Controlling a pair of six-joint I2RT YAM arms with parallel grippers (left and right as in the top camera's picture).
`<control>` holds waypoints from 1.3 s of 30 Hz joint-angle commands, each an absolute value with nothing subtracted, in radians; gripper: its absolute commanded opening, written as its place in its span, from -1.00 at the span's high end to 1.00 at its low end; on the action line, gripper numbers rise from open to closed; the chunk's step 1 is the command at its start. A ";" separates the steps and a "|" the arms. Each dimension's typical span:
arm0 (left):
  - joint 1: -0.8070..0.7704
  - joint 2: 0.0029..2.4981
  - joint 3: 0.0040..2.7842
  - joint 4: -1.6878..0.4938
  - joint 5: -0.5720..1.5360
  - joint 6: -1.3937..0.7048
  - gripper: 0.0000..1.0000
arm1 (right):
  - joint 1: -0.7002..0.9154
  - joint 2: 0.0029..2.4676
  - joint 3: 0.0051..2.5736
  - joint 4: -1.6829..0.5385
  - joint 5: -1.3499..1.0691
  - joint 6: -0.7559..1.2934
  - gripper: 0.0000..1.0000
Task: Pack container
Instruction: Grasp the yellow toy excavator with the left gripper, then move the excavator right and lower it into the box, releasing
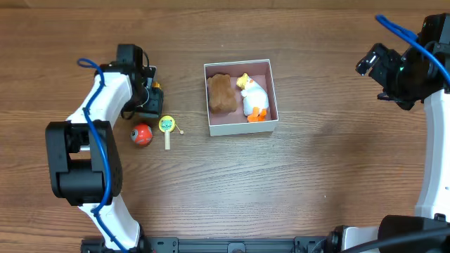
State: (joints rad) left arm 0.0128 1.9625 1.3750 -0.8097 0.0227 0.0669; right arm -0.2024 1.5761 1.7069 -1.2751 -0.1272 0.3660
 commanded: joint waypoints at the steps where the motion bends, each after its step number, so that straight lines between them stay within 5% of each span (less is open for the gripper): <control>1: -0.003 1.967 1.458 -0.834 0.023 0.082 0.34 | -0.203 1.573 1.707 -1.271 -0.134 0.368 -1.00; 3: -0.003 1.968 1.457 -0.831 0.027 0.083 -0.03 | -0.203 1.573 1.707 -1.273 -0.133 0.368 -1.00; 5: -0.003 1.968 1.457 -0.830 0.026 0.083 -0.04 | -0.203 1.573 1.707 -1.274 -0.133 0.367 -1.00; 10: -0.006 1.968 1.458 -0.831 0.026 0.083 0.61 | -0.203 1.573 1.707 -1.274 -0.133 0.367 -1.00; 13: -0.020 1.967 1.503 -0.873 0.026 0.083 0.81 | -0.203 1.573 1.707 -1.274 -0.133 0.367 -1.00; 22: -0.244 1.967 1.952 -1.224 0.016 0.070 0.84 | -0.203 1.573 1.707 -1.283 -0.133 0.367 -1.00; 28: -0.445 1.967 1.993 -1.275 0.016 0.119 0.85 | -0.203 1.573 1.707 -1.299 -0.133 0.367 -1.00; 39: -0.587 1.970 1.773 -1.234 0.018 0.742 0.92 | -0.203 1.573 1.707 -1.323 -0.133 0.367 -1.00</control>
State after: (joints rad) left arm -0.5961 1.9770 1.8458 -1.2545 0.0147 0.5392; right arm -0.2024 1.5761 1.7069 -1.3216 -0.1276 0.3660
